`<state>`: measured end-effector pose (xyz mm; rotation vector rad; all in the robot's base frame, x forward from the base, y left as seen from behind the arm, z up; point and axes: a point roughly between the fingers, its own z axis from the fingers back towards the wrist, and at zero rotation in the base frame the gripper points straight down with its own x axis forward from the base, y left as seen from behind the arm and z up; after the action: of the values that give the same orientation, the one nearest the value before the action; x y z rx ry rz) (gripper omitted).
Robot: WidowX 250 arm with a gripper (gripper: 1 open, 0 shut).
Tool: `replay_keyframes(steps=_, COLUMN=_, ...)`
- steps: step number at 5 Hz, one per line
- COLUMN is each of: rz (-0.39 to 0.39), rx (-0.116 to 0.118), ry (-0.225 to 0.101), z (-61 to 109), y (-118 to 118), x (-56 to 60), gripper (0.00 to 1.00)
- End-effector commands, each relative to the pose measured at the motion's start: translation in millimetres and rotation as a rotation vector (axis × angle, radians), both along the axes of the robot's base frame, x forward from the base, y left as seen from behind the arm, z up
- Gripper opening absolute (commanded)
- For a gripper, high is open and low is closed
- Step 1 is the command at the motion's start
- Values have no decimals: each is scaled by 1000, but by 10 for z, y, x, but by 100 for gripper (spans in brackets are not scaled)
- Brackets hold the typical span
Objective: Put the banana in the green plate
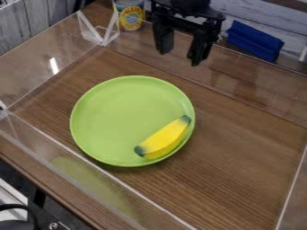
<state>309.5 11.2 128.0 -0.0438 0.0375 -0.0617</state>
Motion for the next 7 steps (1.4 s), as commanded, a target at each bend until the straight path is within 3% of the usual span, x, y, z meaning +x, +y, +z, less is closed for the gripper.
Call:
replay_keyframes(steps=1, rz=-3, rx=-1, ry=-36, z=97, y=0, x=18, gripper=100)
replay_keyframes(steps=7, rz=-14, rx=-5, ry=-33, z=94, y=-57, x=10, gripper=100)
